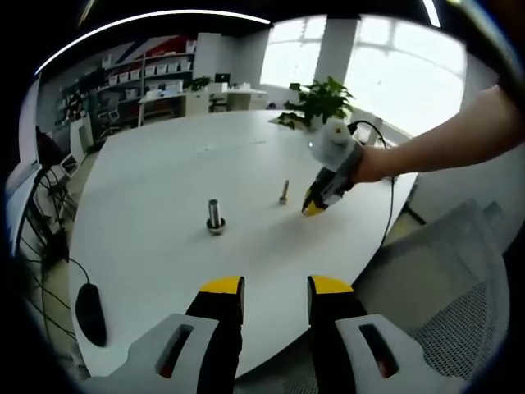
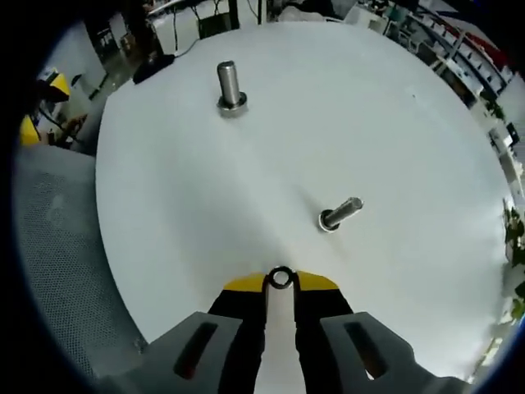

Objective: Place the washer onto the threaded stud by aligning its center hole with the stud, sliding it down to the base, and recovering from edge contact or off-axis alignment until the washer reaches the visible bottom stop.

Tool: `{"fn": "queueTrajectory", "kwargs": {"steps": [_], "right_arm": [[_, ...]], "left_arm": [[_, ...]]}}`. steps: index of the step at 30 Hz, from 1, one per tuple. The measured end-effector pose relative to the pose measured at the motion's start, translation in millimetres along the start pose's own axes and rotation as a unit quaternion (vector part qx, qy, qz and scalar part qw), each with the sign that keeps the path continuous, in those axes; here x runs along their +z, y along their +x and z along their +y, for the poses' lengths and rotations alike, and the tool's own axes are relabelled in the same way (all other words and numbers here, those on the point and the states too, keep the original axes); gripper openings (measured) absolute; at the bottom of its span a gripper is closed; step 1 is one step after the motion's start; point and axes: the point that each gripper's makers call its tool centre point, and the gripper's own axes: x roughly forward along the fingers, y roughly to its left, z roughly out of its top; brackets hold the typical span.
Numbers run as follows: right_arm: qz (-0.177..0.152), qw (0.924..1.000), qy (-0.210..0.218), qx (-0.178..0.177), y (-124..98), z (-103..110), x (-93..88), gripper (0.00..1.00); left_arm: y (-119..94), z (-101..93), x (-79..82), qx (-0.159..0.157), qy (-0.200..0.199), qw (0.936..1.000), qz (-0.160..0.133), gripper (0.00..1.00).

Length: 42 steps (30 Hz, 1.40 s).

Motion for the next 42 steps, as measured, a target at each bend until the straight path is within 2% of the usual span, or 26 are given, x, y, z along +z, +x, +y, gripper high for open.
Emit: {"fn": "queueTrajectory", "kwargs": {"steps": [9,21,34,42], "right_arm": [[-0.022,0.9995,0.014,-0.016,-15,-19,13.5,0.13],[-0.051,0.9980,0.003,-0.036,-33,-35,39.8,0.13],[-0.057,0.9976,-0.016,-0.037,-30,-38,55.1,0.14],[-0.042,0.9985,-0.017,-0.029,-21,-39,52.9,0.14]], "left_arm": [[0,0.2,0.3,0.000,-0.001,1.0000,-0.001,0.29],[0,0.5,0.5,0.001,-0.002,1.0000,-0.002,0.29],[-1,2.0,0.4,0.004,-0.005,1.0000,-0.003,0.29],[-1,3.6,-1.1,0.005,-0.011,0.9999,0.000,0.29]]}}
